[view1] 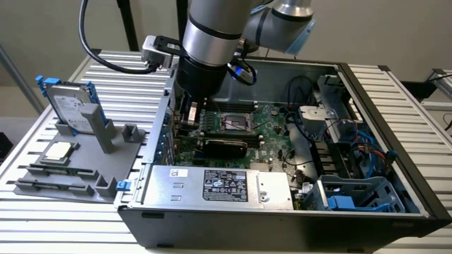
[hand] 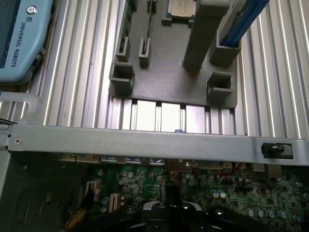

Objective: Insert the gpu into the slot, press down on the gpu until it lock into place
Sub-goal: 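Press down on the gpu until it lock into place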

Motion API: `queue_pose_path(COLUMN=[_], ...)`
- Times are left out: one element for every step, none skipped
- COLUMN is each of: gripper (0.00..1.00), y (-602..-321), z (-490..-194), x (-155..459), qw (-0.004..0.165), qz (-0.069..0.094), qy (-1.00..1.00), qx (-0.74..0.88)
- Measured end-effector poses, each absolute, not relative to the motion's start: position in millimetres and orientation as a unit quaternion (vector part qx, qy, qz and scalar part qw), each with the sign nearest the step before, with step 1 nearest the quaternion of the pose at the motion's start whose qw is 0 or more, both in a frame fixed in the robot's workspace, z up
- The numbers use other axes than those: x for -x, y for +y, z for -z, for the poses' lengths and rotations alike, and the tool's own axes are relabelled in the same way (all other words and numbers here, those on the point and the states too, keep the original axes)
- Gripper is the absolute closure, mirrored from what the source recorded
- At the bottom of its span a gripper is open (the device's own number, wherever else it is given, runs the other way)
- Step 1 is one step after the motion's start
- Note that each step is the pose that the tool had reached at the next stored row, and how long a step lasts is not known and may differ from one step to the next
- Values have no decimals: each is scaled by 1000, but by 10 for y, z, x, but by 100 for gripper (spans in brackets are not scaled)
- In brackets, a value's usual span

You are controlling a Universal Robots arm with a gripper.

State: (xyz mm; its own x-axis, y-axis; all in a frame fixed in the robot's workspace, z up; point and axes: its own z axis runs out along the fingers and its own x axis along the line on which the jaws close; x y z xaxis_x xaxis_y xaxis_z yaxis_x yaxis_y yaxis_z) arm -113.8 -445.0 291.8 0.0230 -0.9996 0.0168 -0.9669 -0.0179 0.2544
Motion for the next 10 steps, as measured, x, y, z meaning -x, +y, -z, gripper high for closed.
queue_pose_path(gripper=[89,89,89,89,89,89,89,89,89,89], y=[-4443,-4433,-4424,-4416,-4411,-4406,-4405,-4404,-4403,-4402], z=[-2918,-2918,-2918,-2918,-2918,-2918,-2917,-2918,-2918,-2918], x=[1139,1139,1139,1139,1138,1138,1139,1139,1140,1140], qw=[100,101,102,103,104,104,105,105,106,106], qz=[83,83,82,82,83,83,83,84,84,85], qy=[-694,-694,-694,-694,-695,-695,-696,-697,-697,-698], qx=[-708,-708,-708,-707,-707,-706,-706,-705,-704,-703])
